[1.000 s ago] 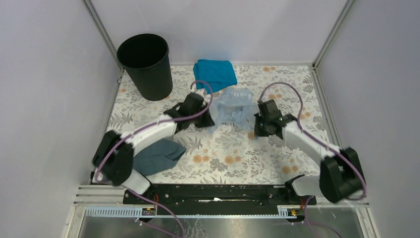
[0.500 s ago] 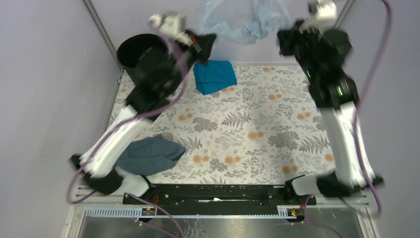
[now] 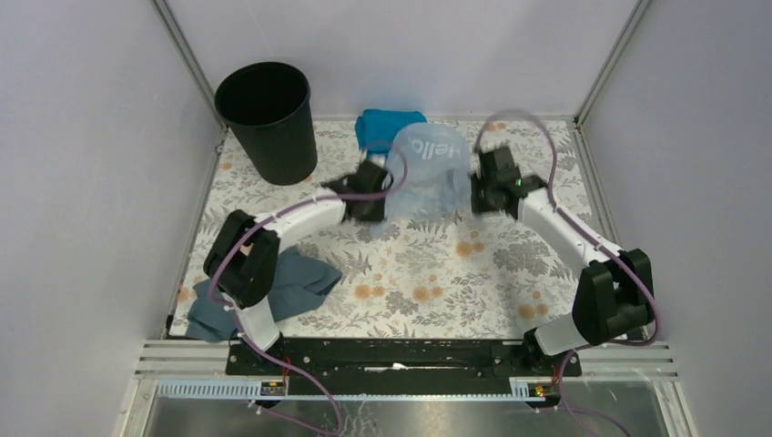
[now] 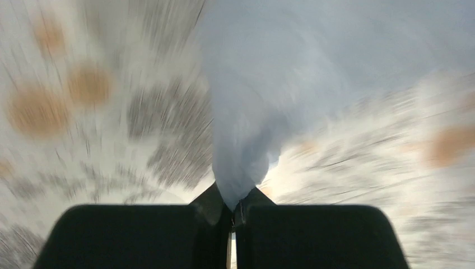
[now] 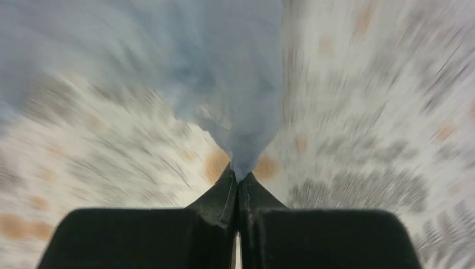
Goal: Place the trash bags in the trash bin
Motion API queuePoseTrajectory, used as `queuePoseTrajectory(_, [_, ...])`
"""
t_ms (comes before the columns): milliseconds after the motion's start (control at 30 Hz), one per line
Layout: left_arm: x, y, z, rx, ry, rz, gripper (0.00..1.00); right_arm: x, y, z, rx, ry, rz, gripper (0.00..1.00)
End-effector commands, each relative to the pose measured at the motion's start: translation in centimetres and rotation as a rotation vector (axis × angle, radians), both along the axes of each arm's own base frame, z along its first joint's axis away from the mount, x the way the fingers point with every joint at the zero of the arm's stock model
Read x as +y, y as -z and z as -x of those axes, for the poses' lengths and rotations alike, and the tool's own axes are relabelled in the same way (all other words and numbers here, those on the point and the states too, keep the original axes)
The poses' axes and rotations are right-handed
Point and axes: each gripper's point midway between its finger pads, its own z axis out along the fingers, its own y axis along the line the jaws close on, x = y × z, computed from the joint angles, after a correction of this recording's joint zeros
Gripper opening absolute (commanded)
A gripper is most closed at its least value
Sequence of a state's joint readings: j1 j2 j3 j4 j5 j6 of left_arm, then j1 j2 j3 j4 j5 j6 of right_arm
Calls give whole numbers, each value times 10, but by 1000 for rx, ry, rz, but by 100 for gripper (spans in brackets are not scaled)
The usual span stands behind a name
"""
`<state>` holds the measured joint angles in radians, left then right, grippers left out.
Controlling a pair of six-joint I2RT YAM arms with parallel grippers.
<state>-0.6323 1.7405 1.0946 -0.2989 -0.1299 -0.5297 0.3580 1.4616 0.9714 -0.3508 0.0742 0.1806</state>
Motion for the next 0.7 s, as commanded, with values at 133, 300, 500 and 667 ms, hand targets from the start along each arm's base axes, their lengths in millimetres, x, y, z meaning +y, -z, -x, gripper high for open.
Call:
queuePoseTrajectory(133, [-55,-552,-14,-1073,222,563,0,17,-449,-43,-893,-50,-246,0])
queuePoseTrajectory(300, [-31,-534,33,-1210,155,613,0,25,-463,5,-1078,-159,-395,0])
queuePoseTrajectory(500, [-8,-215,-18,-537,-73,304,0,32,-203,-21,-578,-27,-339,0])
queuePoseTrajectory(667, [4,-119,19,-333,-73,287,0,36,-93,5,-308,-15,-333,0])
